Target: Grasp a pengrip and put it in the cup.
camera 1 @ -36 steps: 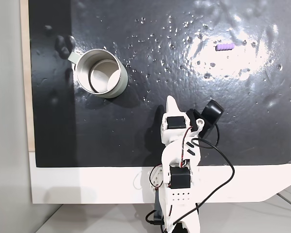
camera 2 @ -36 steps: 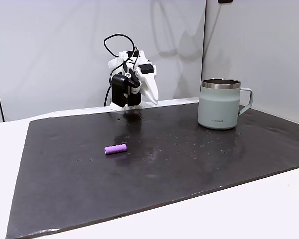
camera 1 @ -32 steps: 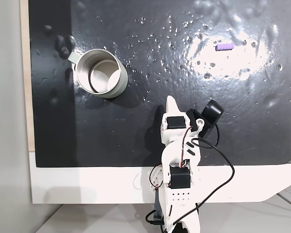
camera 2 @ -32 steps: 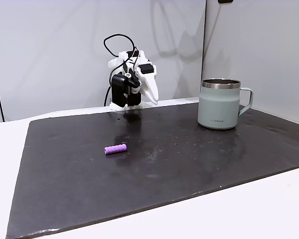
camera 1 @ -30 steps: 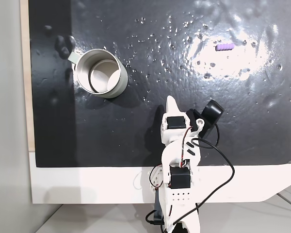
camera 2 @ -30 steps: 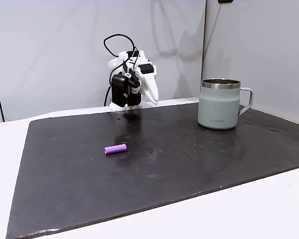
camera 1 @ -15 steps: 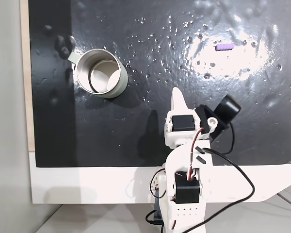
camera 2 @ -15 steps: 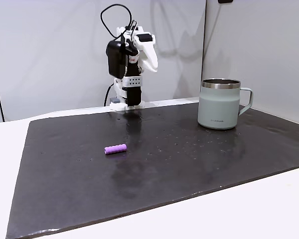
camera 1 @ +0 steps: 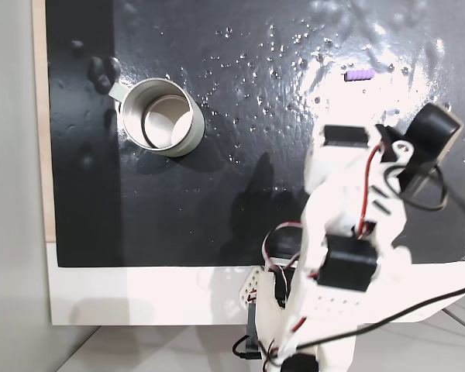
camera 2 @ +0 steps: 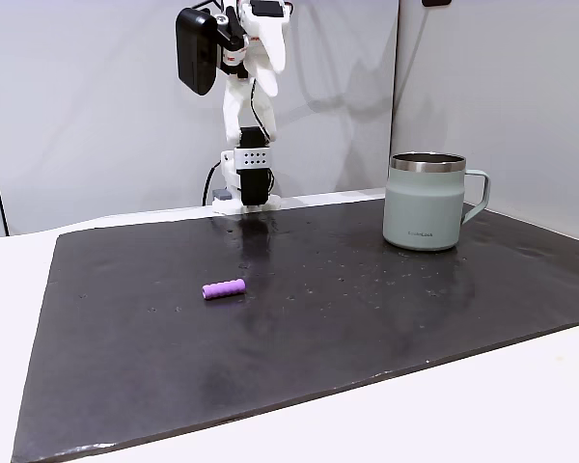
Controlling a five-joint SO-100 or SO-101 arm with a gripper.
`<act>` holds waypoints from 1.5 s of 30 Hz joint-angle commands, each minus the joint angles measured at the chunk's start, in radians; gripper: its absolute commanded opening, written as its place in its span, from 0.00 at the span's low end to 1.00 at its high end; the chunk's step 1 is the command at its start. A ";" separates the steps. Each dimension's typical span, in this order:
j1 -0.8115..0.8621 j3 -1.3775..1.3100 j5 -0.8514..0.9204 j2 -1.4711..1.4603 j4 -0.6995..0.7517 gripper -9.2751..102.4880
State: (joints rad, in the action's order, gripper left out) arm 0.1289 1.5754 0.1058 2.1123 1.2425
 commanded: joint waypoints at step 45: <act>0.245 -1.166 0.430 -1.508 0.118 0.30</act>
State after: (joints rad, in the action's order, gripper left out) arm 0.3620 0.4786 0.5093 0.6029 1.4082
